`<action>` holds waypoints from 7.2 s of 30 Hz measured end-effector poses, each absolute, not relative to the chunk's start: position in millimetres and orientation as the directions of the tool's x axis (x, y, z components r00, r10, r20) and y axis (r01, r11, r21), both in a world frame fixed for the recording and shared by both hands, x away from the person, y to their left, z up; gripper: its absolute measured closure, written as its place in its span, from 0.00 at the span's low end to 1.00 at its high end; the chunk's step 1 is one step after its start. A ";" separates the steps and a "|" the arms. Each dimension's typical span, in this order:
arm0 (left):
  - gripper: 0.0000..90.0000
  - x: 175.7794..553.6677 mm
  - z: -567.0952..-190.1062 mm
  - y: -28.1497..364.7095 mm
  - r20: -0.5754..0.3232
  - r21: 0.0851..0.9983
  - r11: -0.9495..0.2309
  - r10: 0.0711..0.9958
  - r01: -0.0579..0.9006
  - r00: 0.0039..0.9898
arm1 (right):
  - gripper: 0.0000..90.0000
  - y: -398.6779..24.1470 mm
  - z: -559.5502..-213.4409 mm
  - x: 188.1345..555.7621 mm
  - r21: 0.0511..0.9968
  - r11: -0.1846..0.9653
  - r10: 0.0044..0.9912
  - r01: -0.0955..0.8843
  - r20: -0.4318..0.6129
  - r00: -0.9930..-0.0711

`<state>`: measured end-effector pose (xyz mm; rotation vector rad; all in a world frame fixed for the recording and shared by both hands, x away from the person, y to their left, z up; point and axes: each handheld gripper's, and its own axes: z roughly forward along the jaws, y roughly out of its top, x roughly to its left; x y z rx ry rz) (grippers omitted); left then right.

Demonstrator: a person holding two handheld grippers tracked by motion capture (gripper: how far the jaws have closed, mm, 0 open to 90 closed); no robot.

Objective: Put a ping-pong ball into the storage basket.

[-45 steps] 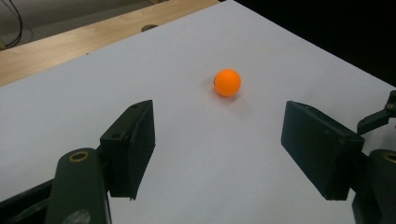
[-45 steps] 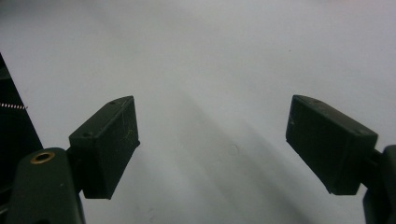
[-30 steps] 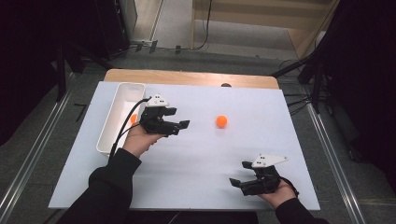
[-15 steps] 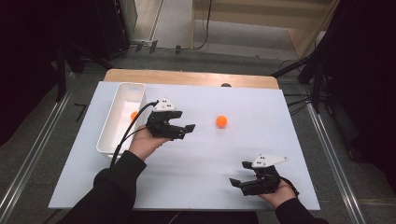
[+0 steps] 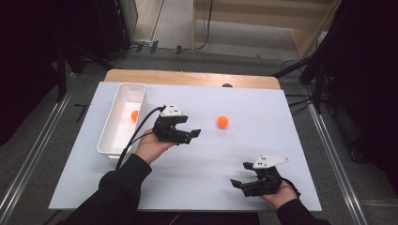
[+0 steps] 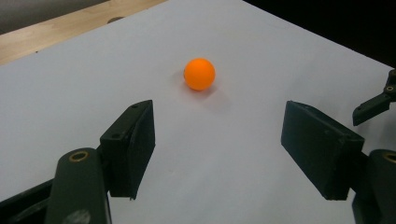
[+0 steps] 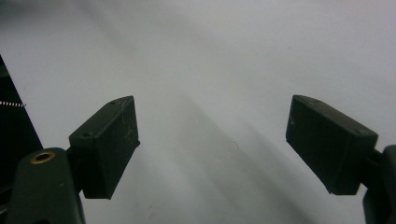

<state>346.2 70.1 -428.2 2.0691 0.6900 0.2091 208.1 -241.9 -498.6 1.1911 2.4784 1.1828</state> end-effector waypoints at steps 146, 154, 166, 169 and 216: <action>0.29 424.5 -477.9 -55.8 -0.095 0.818 -0.401 0.614 0.413 0.783 | 0.17 -242.6 -498.6 207.4 0.714 0.365 0.710 0.597 0.201 -0.675; 0.27 425.4 -482.2 -55.9 -0.102 0.811 -0.409 0.607 0.419 0.788 | 0.17 -242.6 -498.4 207.1 0.715 0.366 0.709 0.596 0.201 -0.676; 0.00 427.5 -491.3 -58.4 -0.117 0.796 -0.416 0.606 0.439 0.786 | 0.17 -242.6 -498.1 206.9 0.714 0.370 0.705 0.594 0.200 -0.680; 0.00 427.2 -492.9 -59.2 -0.111 0.794 -0.425 0.601 0.434 0.791 | 0.17 -242.6 -498.2 206.9 0.714 0.370 0.706 0.594 0.200 -0.680; 0.20 418.0 -518.3 -75.6 0.047 0.705 -0.583 0.607 0.404 0.794 | 0.17 -240.3 -499.6 207.2 0.711 0.374 0.705 0.596 0.200 -0.681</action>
